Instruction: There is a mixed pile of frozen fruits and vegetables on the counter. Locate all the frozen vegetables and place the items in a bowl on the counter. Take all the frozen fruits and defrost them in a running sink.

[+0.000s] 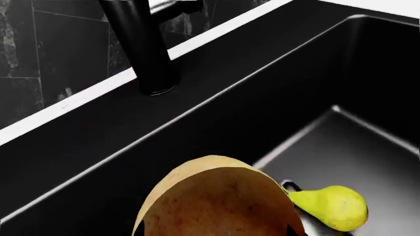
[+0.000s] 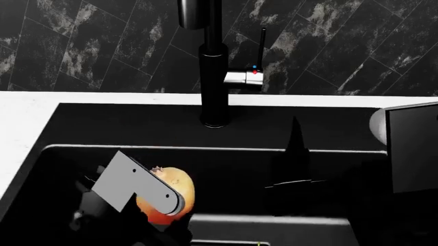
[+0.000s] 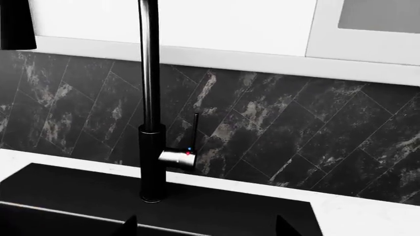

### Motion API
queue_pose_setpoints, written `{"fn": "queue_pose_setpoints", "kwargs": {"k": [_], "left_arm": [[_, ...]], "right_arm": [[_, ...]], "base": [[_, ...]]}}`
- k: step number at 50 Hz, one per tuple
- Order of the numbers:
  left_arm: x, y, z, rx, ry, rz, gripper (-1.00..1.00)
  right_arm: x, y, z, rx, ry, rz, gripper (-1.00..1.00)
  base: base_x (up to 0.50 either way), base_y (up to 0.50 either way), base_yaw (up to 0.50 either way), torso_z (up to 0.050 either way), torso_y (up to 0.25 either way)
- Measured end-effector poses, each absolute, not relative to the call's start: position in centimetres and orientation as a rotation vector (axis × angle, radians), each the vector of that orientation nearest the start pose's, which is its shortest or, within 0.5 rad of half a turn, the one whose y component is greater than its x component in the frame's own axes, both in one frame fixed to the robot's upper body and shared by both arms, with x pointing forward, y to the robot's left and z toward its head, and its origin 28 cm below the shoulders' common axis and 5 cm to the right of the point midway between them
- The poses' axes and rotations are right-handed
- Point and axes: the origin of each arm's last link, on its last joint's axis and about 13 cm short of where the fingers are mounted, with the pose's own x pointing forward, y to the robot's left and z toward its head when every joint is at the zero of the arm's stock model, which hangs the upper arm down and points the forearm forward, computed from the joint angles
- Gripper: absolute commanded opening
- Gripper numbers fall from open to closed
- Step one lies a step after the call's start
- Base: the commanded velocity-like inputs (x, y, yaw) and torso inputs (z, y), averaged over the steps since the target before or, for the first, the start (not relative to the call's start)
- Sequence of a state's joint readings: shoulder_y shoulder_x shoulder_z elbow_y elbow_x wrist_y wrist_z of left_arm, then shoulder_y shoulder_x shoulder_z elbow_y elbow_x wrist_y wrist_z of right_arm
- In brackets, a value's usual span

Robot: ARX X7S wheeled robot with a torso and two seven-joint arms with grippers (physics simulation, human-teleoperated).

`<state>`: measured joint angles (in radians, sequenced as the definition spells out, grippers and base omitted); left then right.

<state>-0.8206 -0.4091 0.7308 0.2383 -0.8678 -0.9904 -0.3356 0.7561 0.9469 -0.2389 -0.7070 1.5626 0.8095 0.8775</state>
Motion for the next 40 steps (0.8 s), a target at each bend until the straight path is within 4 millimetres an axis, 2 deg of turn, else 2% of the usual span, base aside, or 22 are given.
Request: {"fn": "queue_pose_setpoints", "kwargs": {"k": [31, 40], "left_arm": [[29.1, 17.8, 9.4, 0.354, 0.53, -0.463, -1.0], [29.3, 18.0, 8.4, 0.359, 0.567, -0.458, -1.0]], "right_arm": [[19.1, -14.3, 24.3, -0.071, 0.056, 0.141, 1.0], [19.0, -14.4, 24.3, -0.072, 0.056, 0.141, 1.0]], "base": [[0.0, 0.0, 0.0, 0.0, 0.0], [0.0, 0.0, 0.0, 0.0, 0.001]]}}
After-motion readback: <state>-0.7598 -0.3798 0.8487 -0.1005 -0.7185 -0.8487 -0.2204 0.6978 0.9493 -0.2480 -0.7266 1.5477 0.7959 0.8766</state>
